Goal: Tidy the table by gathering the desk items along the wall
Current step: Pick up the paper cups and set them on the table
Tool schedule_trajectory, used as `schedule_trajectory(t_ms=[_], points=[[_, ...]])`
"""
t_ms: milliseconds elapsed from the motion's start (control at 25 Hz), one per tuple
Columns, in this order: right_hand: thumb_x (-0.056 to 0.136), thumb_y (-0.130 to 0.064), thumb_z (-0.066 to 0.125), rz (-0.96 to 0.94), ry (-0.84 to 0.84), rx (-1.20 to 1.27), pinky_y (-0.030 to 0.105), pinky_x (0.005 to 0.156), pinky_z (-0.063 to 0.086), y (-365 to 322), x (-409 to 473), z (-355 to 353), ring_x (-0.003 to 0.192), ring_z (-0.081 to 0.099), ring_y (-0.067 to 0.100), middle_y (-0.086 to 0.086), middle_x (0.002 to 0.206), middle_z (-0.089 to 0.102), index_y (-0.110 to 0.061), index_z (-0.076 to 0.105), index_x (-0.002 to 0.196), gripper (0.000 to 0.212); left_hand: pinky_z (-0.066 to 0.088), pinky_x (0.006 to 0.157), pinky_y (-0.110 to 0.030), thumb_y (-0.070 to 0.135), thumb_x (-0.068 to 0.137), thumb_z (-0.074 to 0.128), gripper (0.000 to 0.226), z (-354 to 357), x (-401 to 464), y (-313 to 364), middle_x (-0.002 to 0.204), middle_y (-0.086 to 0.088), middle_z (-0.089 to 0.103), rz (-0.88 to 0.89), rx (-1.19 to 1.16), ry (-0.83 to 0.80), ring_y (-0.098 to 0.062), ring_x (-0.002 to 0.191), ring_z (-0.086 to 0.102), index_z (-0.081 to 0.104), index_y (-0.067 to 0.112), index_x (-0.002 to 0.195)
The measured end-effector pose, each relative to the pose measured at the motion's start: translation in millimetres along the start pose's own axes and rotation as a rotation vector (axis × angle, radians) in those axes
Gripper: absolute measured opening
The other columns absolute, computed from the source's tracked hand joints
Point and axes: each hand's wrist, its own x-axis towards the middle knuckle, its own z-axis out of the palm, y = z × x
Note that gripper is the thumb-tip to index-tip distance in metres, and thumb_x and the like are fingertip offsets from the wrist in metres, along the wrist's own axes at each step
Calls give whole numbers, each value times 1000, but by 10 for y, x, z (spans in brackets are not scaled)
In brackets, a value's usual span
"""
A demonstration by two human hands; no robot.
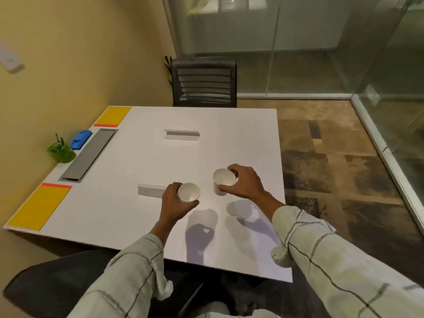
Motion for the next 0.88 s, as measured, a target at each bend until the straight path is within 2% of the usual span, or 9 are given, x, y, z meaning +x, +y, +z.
schedule_trajectory(t_ms=[160, 360, 680, 880], points=[[58, -61, 83, -13, -113, -59, 38, 81, 56, 35, 138, 185, 98, 66, 20, -4, 110, 70, -24, 62, 115, 72, 51, 78, -34, 27, 48, 89, 65, 28, -44, -133, 100, 2, 63, -83, 1, 40, -19, 92, 60, 57, 14, 104], [56, -60, 84, -5, -170, -65, 35, 78, 56, 122, 322, 369, 95, 66, 19, -7, 106, 70, -26, 62, 112, 69, 53, 78, -33, 26, 53, 90, 62, 221, -15, -328, 101, 2, 66, -160, -11, -16, -19, 91, 63, 58, 16, 106], [62, -59, 81, -34, -293, -157, 39, 91, 54, 184, 550, 607, 108, 63, 19, -7, 123, 66, -25, 58, 126, 76, 44, 74, -24, 25, 57, 88, 61, 415, 140, -596, 101, 2, 61, -243, -38, -76, -17, 89, 59, 54, 15, 108], [63, -59, 79, -72, -365, -208, 37, 91, 53, 207, 540, 761, 110, 62, 20, -7, 125, 65, -26, 57, 127, 75, 48, 78, -32, 21, 58, 88, 59, 485, 196, -758, 103, -7, 61, -252, -16, -125, -25, 93, 60, 56, 9, 106]])
